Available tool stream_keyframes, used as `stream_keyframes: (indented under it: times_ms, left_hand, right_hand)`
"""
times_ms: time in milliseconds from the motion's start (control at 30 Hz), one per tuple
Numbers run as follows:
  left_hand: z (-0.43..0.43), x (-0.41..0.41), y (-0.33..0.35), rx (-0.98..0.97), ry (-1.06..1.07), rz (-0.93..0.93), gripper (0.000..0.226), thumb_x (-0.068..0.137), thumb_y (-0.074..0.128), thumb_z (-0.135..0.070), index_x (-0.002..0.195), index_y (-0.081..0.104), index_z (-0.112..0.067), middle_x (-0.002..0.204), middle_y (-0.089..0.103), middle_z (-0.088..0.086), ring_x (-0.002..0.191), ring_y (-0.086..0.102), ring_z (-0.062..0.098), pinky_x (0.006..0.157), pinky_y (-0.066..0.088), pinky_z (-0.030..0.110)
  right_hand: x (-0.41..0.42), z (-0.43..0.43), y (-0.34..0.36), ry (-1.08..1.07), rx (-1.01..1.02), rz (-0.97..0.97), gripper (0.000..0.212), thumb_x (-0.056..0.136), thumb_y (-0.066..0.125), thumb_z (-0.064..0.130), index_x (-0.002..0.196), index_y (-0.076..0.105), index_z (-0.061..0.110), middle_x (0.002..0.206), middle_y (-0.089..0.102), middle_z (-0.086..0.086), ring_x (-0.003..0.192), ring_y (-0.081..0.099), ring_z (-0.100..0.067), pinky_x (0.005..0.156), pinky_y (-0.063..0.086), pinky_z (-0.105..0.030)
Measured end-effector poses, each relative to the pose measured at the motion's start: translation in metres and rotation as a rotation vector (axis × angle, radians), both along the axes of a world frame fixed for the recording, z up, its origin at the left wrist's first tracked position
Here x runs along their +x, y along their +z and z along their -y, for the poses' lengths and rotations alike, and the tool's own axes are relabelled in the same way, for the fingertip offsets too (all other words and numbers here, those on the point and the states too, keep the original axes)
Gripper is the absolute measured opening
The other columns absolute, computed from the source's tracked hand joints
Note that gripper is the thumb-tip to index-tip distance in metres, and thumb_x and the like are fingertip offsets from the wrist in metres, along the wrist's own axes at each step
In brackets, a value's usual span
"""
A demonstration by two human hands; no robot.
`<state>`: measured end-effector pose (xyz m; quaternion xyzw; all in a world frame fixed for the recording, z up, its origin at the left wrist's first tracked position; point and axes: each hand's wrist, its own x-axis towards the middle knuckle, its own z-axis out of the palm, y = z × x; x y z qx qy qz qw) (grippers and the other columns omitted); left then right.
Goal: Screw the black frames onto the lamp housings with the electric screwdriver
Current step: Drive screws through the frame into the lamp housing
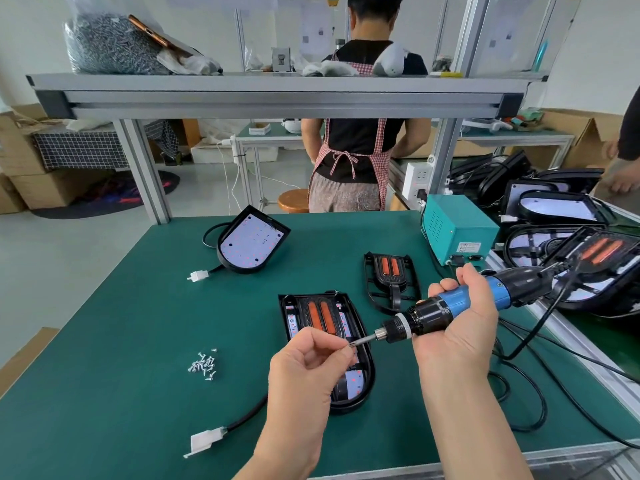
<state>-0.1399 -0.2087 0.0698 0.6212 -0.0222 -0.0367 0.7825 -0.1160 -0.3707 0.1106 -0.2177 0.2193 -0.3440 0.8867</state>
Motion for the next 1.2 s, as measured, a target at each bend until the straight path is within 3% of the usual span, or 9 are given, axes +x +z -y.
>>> stream_keyframes:
  times_ms: [333, 500, 633, 700, 800, 900, 967, 1067, 1200]
  left_hand:
    - [0.003, 0.001, -0.015, 0.403, 0.177, 0.479, 0.043, 0.082, 0.074, 0.008, 0.079, 0.068, -0.034, 0.076, 0.069, -0.012, 0.069, 0.062, 0.009, 0.066, 0.048, 0.012]
    - [0.000, 0.002, -0.011, 0.394, 0.119, 0.416, 0.061, 0.079, 0.080, -0.001, 0.108, 0.066, -0.052, 0.086, 0.072, -0.017, 0.079, 0.067, 0.006, 0.075, 0.050, 0.010]
    - [-0.019, 0.018, -0.006, 0.632, 0.207, 0.388, 0.074, 0.073, 0.080, -0.041, 0.138, 0.046, -0.046, 0.118, 0.059, -0.028, 0.113, 0.052, -0.001, 0.096, 0.038, 0.011]
    - [-0.029, 0.037, -0.007, 0.742, 0.251, 0.228, 0.085, 0.074, 0.076, -0.051, 0.147, 0.038, -0.032, 0.136, 0.044, -0.014, 0.132, 0.040, 0.011, 0.109, 0.036, 0.029]
    - [-0.032, 0.063, -0.004, 0.865, 0.125, -0.051, 0.105, 0.074, 0.077, -0.060, 0.153, 0.022, -0.018, 0.150, 0.038, 0.008, 0.137, 0.041, 0.026, 0.107, 0.038, 0.040]
    - [-0.025, 0.074, -0.008, 0.935, 0.002, -0.128, 0.109, 0.071, 0.079, -0.062, 0.150, 0.022, -0.012, 0.139, 0.055, 0.009, 0.125, 0.054, 0.029, 0.100, 0.046, 0.040]
    - [-0.021, 0.078, -0.011, 0.919, -0.001, -0.131, 0.092, 0.070, 0.081, -0.058, 0.136, 0.036, -0.012, 0.122, 0.063, 0.004, 0.111, 0.061, 0.026, 0.095, 0.051, 0.041]
    - [-0.020, 0.081, -0.014, 0.885, -0.001, -0.123, 0.070, 0.069, 0.083, -0.054, 0.114, 0.046, -0.015, 0.104, 0.065, -0.001, 0.095, 0.064, 0.020, 0.088, 0.055, 0.043]
    - [-0.021, 0.080, -0.016, 0.876, 0.010, -0.119, 0.068, 0.068, 0.083, -0.055, 0.112, 0.047, -0.017, 0.100, 0.065, -0.003, 0.093, 0.064, 0.019, 0.087, 0.055, 0.043]
  right_hand:
    - [0.004, 0.000, -0.007, 0.035, 0.102, -0.064, 0.018, 0.089, 0.072, 0.021, 0.089, 0.054, 0.020, 0.059, 0.056, 0.009, 0.048, 0.055, -0.007, 0.049, 0.048, -0.016]
    - [0.007, 0.000, -0.006, 0.037, 0.036, -0.056, 0.019, 0.087, 0.074, 0.023, 0.094, 0.056, 0.021, 0.061, 0.057, 0.009, 0.051, 0.056, -0.008, 0.051, 0.049, -0.017]
    - [0.014, 0.007, 0.000, -0.033, -0.101, -0.013, 0.028, 0.088, 0.073, 0.021, 0.110, 0.056, 0.018, 0.063, 0.057, 0.006, 0.056, 0.055, -0.009, 0.054, 0.049, -0.018]
    - [0.019, 0.009, 0.003, -0.085, -0.247, 0.008, 0.024, 0.088, 0.071, 0.016, 0.108, 0.057, 0.016, 0.065, 0.055, 0.004, 0.058, 0.053, -0.011, 0.057, 0.049, -0.019]
    - [0.025, 0.004, 0.005, -0.104, -0.453, 0.029, 0.021, 0.082, 0.071, 0.012, 0.095, 0.055, 0.014, 0.068, 0.053, -0.002, 0.053, 0.050, -0.011, 0.056, 0.048, -0.020]
    - [0.030, -0.004, 0.001, -0.044, -0.605, 0.039, 0.023, 0.078, 0.070, 0.013, 0.096, 0.056, 0.010, 0.065, 0.055, -0.002, 0.051, 0.050, -0.010, 0.055, 0.046, -0.019]
    - [0.032, -0.007, -0.002, -0.011, -0.648, 0.026, 0.024, 0.078, 0.071, 0.015, 0.097, 0.058, 0.009, 0.058, 0.054, 0.001, 0.051, 0.050, -0.011, 0.056, 0.046, -0.019]
    - [0.034, -0.007, -0.006, 0.017, -0.671, 0.018, 0.023, 0.078, 0.071, 0.016, 0.096, 0.058, 0.010, 0.057, 0.053, 0.000, 0.052, 0.049, -0.013, 0.056, 0.046, -0.019]
    - [0.034, -0.009, -0.008, 0.051, -0.686, 0.027, 0.019, 0.079, 0.071, 0.015, 0.092, 0.059, 0.012, 0.058, 0.053, -0.002, 0.053, 0.050, -0.013, 0.058, 0.047, -0.018]
